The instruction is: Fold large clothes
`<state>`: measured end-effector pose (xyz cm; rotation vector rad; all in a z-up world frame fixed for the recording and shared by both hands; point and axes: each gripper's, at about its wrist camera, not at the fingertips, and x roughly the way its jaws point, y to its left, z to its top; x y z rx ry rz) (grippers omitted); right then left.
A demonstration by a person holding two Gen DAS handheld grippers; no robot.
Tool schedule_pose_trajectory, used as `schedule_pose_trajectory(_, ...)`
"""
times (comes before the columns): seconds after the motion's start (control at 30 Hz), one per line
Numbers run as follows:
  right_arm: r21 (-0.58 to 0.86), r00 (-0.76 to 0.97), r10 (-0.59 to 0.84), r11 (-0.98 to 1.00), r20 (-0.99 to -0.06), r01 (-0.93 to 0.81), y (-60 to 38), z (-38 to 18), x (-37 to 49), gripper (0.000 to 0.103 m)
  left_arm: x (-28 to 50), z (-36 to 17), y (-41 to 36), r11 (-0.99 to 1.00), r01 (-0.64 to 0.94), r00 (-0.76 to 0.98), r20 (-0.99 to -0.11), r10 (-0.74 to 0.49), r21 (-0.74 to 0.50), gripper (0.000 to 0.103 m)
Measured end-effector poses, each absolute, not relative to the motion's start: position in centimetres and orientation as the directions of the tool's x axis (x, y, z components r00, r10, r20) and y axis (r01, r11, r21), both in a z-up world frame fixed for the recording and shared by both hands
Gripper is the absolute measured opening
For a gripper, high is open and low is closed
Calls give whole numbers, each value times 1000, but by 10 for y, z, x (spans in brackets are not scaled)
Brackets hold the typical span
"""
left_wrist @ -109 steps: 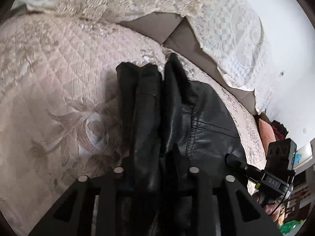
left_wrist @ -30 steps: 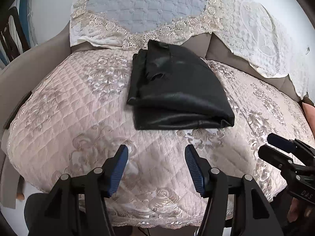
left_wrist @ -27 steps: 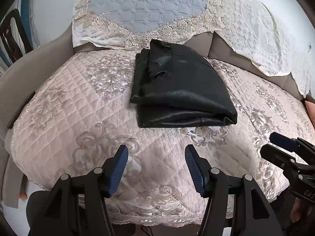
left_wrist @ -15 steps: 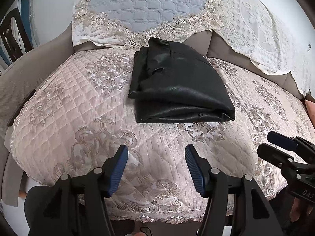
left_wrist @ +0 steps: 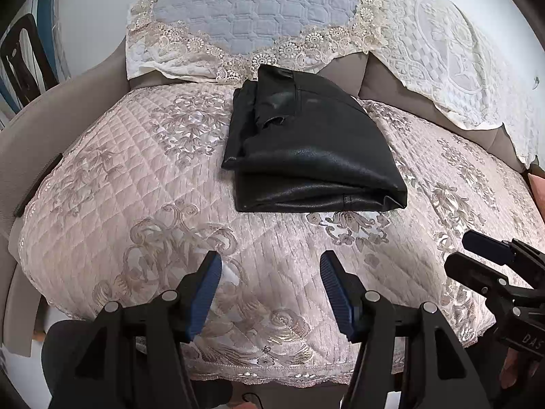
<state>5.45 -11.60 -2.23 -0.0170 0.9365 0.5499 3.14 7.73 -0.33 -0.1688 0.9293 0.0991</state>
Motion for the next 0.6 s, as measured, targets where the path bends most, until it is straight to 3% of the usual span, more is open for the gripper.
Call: schedule_pose_trajectory(0.6,230,458,449,859,-767,-458,-115,-24,55,56,31,-3,76,983,-160,594,-804,19,-94,62)
